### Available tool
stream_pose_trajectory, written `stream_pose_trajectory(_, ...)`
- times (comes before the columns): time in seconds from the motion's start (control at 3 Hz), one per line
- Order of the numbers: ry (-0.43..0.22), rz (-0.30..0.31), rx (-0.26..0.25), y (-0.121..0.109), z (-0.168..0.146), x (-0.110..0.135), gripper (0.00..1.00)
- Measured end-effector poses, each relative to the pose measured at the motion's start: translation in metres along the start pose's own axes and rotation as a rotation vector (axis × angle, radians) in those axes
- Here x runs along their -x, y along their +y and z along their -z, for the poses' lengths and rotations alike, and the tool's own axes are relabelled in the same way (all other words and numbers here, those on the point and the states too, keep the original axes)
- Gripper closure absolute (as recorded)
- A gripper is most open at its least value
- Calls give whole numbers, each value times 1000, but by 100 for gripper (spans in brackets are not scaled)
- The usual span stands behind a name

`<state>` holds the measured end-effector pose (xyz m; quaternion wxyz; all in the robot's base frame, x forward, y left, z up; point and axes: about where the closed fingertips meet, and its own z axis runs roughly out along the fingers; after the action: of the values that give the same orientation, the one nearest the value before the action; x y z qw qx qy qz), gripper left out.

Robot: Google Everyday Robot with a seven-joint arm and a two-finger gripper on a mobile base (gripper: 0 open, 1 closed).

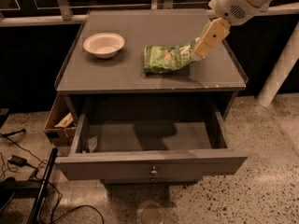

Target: Place green jalapeno chip bag into top drawer

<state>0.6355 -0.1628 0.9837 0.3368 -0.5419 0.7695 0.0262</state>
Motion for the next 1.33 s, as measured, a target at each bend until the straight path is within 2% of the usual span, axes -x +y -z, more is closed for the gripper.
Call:
stream_pose_trajectory(0.67,-57,-29,12,-10,-67,11,0)
stream_pose_trajectory(1.33,-96,-10,42,-9,-123,26,0)
